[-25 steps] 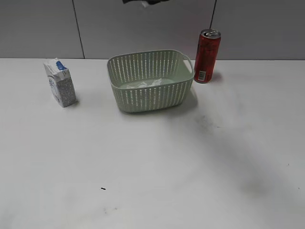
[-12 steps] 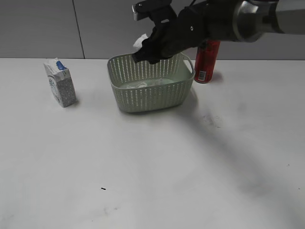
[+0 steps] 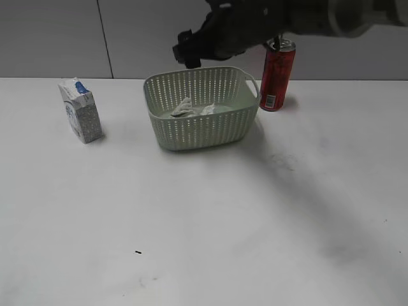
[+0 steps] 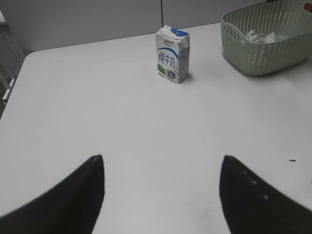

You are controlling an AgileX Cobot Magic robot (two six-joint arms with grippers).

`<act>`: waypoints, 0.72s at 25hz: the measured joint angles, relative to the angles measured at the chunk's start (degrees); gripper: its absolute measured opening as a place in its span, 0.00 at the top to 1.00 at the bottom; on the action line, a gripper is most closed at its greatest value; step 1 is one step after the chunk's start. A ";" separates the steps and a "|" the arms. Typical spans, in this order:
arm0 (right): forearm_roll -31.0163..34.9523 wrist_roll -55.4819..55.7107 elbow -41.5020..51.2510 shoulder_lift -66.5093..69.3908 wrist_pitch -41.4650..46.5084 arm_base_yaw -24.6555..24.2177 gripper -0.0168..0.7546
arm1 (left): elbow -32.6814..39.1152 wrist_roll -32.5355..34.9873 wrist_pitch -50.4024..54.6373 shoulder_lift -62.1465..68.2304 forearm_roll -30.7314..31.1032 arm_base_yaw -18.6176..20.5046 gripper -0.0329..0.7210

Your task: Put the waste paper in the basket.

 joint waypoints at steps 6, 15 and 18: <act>0.47 0.10 -2.56 -5.88 11.76 -2.36 0.21 | 0.00 0.00 0.00 0.00 0.00 0.00 0.24; -0.19 0.06 -10.61 -6.22 44.76 -15.20 0.21 | 0.00 0.00 0.00 0.00 0.00 0.00 0.26; -0.86 0.06 -10.75 -6.23 52.88 -19.29 0.21 | 0.00 0.00 0.00 0.00 0.00 0.00 0.26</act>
